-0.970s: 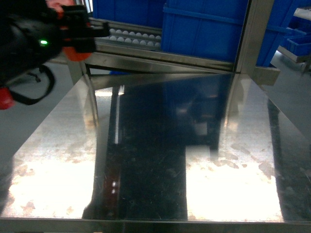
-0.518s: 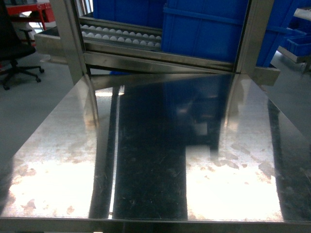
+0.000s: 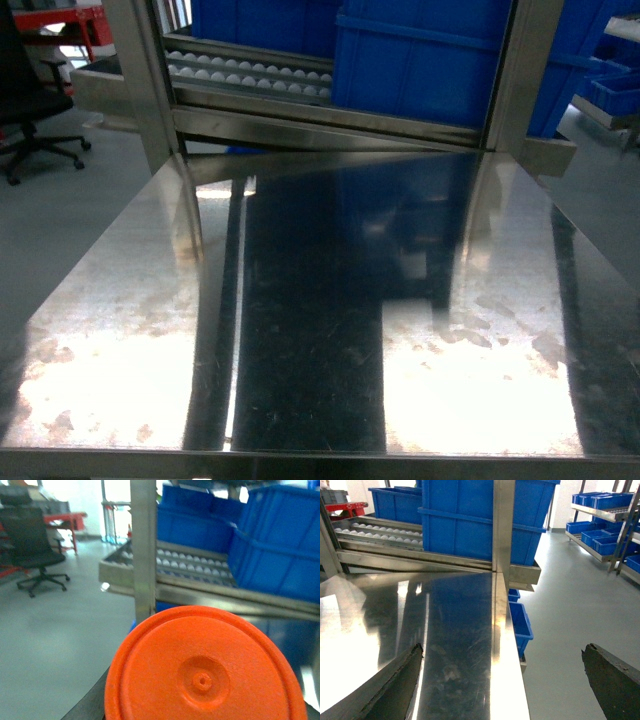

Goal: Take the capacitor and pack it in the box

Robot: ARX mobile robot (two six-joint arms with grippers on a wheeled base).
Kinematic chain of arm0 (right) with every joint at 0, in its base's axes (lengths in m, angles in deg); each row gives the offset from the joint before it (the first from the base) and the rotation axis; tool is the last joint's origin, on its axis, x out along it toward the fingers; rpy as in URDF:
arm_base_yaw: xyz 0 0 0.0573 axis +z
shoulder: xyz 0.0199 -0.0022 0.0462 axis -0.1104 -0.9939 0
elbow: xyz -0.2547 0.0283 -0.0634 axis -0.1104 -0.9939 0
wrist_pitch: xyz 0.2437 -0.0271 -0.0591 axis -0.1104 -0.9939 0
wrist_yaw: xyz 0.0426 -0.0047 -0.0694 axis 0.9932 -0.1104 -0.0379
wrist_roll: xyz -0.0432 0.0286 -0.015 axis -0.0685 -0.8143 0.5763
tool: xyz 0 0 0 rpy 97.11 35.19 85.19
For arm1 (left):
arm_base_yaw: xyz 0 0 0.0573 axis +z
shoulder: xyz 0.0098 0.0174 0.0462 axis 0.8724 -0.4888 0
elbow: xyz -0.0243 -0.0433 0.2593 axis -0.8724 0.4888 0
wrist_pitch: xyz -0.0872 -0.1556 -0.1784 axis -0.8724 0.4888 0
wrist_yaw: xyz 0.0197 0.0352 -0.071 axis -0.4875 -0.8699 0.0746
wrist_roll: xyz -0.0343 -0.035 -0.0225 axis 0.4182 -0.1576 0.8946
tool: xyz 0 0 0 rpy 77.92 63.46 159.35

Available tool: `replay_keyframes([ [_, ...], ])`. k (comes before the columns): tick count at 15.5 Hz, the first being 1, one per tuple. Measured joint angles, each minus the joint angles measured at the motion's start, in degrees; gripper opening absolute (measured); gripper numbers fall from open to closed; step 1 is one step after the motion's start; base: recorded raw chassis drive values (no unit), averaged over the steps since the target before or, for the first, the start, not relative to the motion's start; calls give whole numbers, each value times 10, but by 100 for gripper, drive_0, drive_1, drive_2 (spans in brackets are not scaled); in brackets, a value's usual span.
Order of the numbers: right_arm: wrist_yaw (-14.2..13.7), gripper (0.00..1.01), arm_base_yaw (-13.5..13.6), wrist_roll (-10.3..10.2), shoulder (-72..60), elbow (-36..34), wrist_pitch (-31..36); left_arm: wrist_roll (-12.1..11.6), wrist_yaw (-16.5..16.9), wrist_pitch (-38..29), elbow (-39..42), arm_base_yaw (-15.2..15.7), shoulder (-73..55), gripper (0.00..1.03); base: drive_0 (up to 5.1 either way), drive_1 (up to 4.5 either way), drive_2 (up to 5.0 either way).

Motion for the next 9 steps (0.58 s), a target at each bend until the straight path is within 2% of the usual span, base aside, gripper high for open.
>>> replay_keyframes([
  [1,0,98,0,0,0,0,0,-1,44,68,4,12,25,44,0,0,0],
  [2,0,98,0,0,0,0,0,-1,70,78,33,20,56,44,0,0,0],
  [8,0,98,0,0,0,0,0,-1,114,104,142,62,190,44,0,0,0],
  [9,0,98,0,0,0,0,0,-1,145,115,154,94,216,44,0,0,0],
])
